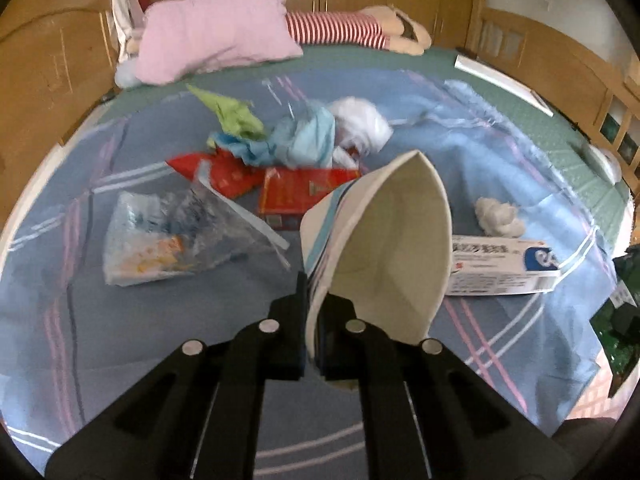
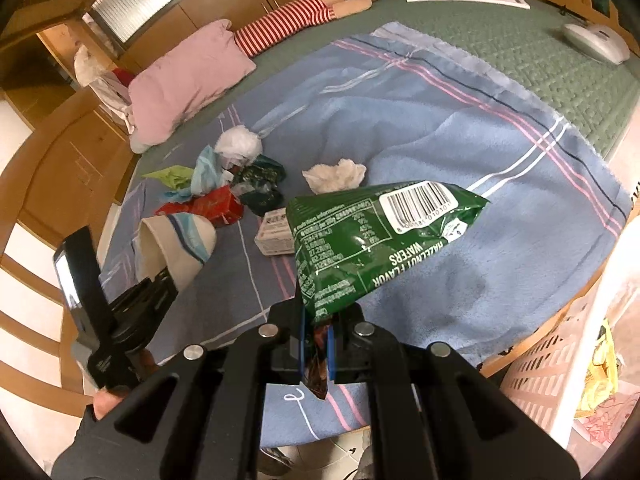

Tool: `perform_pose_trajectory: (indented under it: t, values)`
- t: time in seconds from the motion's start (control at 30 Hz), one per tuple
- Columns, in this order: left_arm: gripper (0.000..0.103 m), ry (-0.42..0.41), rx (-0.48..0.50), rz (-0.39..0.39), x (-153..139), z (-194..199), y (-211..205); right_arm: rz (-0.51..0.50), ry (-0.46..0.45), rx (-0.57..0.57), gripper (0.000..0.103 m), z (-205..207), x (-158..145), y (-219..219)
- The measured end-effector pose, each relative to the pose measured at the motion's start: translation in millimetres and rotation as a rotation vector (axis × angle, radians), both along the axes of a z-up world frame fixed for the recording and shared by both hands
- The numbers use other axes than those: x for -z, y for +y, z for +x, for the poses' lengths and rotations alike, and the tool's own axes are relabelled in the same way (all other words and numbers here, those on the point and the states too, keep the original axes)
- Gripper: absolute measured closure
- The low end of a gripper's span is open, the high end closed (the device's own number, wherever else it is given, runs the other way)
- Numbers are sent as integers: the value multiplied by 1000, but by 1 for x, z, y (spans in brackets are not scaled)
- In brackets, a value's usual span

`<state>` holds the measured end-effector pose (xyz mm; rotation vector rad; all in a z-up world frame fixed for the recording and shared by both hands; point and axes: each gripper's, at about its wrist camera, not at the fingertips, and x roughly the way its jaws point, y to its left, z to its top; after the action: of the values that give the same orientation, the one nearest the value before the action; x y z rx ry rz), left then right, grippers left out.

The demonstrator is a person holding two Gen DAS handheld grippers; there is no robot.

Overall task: Collect trash
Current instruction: 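Carry both to the bin and open the left tool to drop the paper cup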

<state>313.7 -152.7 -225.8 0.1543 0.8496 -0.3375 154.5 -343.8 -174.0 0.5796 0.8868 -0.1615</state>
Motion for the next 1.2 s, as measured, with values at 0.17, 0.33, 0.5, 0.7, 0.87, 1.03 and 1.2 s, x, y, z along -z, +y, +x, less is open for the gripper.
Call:
perform_pose_trajectory:
  t: [0.17,0.33,0.5,0.7,0.87,1.03,1.2]
  values:
    - [98,-66,26,-26,-40,-29,4,-39,-69,14,94,-14,-29,2]
    - [98,-105,100,-66,-80,-70,-15,-88,-136,61,94,-46,-60,-2]
    - [98,-141,212,-107,-112,-116,-55,-157,-194,165,94,-105,-93,-21]
    - [98,-165,429,-151,-135,-198,-132,-234,-217,341,94,-197,-115,-52]
    - [98,-164,590,-158,-134,-262,-185,-266,-211,477,94,-265,-118,-74]
    - [98,-139,680,-137,-119,-301,-224,-275,-208,561,94,-309,-115,-86]
    - [97,-129,712,-96,-105,-317,-246,-265,-207,595,94,-326,-107,-93]
